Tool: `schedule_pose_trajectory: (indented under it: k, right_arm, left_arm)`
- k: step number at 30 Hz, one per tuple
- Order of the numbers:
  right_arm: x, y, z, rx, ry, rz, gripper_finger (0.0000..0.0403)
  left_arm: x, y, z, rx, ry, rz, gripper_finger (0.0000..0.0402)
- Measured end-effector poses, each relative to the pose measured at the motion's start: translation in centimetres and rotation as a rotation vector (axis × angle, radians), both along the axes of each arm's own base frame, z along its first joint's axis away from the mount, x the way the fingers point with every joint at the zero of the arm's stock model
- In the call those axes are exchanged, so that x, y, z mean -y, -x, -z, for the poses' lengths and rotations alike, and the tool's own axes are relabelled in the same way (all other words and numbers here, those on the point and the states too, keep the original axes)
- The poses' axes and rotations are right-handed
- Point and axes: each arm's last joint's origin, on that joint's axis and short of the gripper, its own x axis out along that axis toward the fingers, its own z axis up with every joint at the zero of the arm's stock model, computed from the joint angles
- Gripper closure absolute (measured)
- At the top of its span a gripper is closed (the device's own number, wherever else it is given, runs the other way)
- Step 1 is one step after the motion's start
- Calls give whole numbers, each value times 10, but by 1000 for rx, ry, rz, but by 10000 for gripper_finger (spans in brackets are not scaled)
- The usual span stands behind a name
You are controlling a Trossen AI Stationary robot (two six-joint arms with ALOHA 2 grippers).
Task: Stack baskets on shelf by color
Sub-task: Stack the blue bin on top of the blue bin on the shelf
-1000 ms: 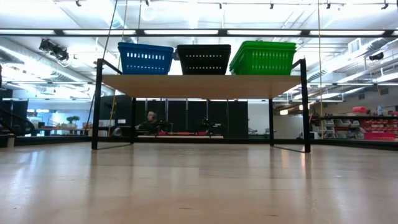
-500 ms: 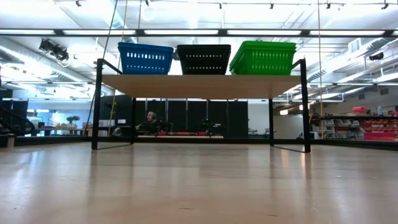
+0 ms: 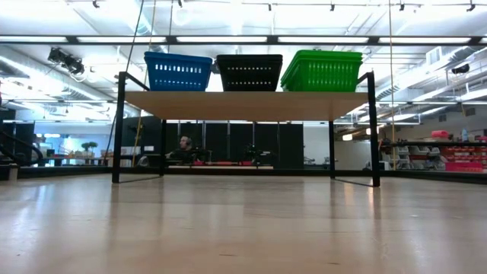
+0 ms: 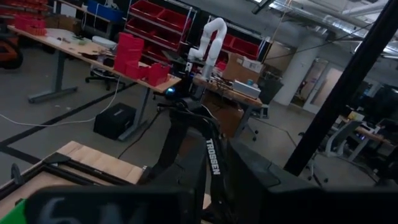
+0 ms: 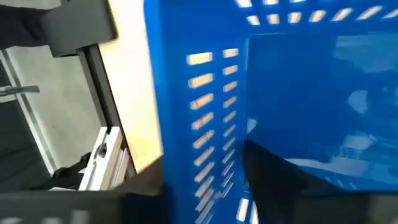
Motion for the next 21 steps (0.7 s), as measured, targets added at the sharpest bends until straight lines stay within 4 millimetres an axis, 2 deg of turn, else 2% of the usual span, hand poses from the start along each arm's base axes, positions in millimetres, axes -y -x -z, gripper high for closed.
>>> schedule_pose_trajectory:
  k: [5,6,12,21]
  right_arm:
    - [8,-5,-10,3,11,23,364]
    - [9,-7,-15,15,16,14,382]
    - [18,-30,-50,96,132,-81,393]
    - [38,-84,-117,319,232,-255,396]
  left_arm:
    - [0,0,1,-15,-10,2,343]
    - [0,0,2,-20,-19,1,344]
    - [0,0,6,-65,-47,-3,349]
    - [3,5,31,-331,-135,28,345]
